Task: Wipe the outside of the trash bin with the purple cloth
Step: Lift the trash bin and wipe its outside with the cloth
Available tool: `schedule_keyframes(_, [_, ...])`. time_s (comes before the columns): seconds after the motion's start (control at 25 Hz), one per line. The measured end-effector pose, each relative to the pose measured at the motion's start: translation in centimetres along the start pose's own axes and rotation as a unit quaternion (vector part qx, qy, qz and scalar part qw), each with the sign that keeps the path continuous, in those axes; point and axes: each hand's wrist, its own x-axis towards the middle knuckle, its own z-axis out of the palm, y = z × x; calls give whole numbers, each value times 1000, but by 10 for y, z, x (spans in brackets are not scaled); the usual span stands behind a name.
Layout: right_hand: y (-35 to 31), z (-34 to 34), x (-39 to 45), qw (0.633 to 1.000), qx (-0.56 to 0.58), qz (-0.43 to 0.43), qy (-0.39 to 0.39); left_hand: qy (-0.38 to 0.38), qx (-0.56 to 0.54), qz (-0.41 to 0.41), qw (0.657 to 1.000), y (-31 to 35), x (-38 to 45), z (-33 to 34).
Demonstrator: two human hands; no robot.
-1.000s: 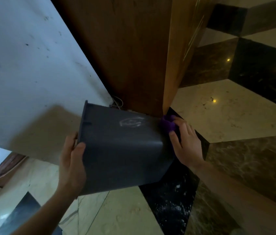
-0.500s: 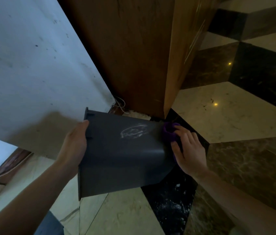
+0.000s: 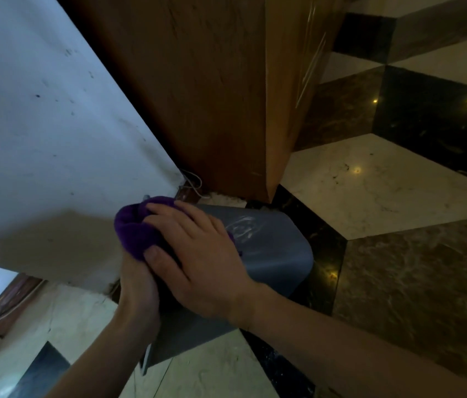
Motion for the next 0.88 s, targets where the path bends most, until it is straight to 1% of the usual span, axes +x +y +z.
schedule_keyframes(0.16, [15, 2, -4, 999, -38, 2, -16, -21, 20, -1, 1000, -2, 8, -7])
schedule_keyframes(0.32, [31, 2, 0, 997, -58, 34, -32, -70, 47, -18, 996, -3, 17, -17])
schedule_keyframes(0.44, [48, -2, -1, 994, -74, 71, -44, -86, 54, -21, 995, -2, 20, -24])
schedule_keyframes(0.52, [61, -7, -3, 991, -87, 92, -52, -77, 59, -40, 995, 0, 22, -26])
schedule_keyframes(0.64, [86, -16, -8, 983, -111, 137, -56, -58, 110, -56, 991, 1, 27, -33])
schedule_keyframes(0.76, [113, -25, -13, 969, -127, 200, -62, -10, 178, -47, 983, 10, 40, -35])
schedule_keyframes(0.8, [121, -29, -15, 966, -120, 221, -63, -7, 205, -51, 977, 16, 49, -37])
schedule_keyframes(0.88, [134, -38, -17, 961, -107, 250, -52, -47, 221, -102, 969, 32, 71, -35])
